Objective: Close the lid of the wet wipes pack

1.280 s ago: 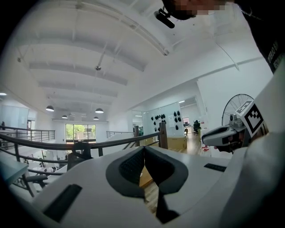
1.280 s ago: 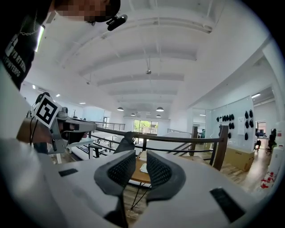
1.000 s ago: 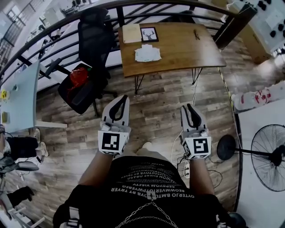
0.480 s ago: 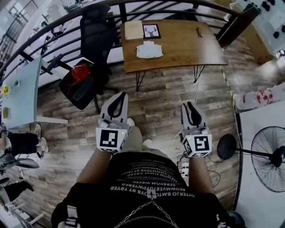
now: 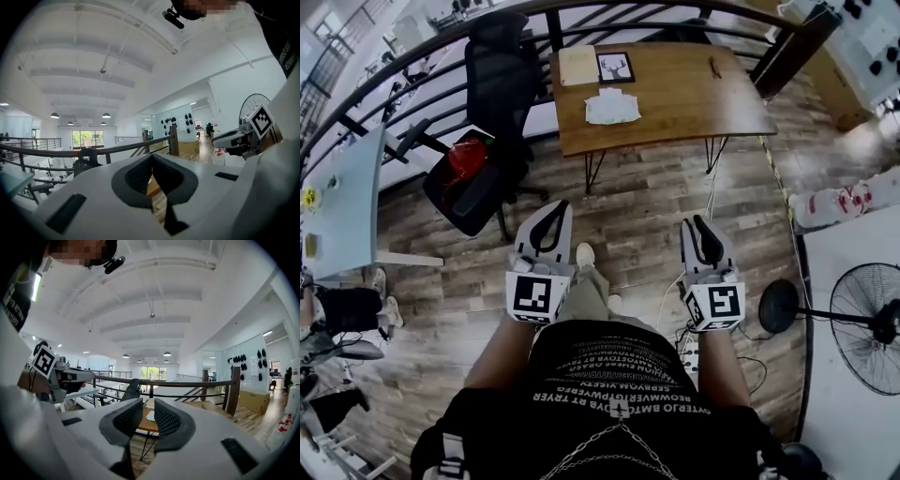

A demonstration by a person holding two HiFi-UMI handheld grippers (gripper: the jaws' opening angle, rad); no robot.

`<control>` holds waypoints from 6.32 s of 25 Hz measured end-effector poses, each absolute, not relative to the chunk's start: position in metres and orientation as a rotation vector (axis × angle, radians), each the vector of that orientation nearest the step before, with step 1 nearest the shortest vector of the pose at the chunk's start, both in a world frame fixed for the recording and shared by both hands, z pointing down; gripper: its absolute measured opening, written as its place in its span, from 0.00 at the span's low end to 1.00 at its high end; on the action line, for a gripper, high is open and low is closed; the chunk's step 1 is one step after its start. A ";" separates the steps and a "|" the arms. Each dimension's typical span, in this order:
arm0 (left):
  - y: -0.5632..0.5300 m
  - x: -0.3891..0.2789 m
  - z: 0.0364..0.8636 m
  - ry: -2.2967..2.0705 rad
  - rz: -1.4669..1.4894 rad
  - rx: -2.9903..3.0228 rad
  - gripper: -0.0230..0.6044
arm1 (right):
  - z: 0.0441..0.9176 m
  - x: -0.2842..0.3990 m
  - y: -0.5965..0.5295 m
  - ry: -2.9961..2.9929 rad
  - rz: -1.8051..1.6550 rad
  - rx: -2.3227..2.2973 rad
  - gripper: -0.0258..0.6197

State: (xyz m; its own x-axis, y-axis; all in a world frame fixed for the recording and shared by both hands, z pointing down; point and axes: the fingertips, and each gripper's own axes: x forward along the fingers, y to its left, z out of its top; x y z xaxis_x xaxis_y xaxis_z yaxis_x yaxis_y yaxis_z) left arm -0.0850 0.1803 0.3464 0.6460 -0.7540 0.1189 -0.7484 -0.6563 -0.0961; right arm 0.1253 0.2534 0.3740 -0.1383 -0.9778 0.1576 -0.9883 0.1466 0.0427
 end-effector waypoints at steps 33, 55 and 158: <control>0.027 -0.107 0.356 1.323 -0.285 -2.822 0.08 | 0.380 0.091 0.091 -2.300 0.166 1.855 0.17; -0.056 -0.091 0.340 1.163 -0.209 -2.872 0.08 | 0.359 0.080 0.009 -2.268 0.103 1.906 0.17; -0.285 0.050 0.537 1.456 -0.737 -2.966 0.08 | 0.563 0.192 -0.311 -2.422 0.620 1.326 0.18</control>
State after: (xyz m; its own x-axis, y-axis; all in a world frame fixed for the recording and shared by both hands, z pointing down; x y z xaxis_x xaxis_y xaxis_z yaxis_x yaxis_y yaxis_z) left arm 0.0500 -0.2855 0.5372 0.5421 -0.6901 0.4795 -0.7950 -0.6061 0.0265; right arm 0.1918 -0.3105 0.5632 -0.5233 -0.7154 0.4630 -0.8499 0.4779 -0.2222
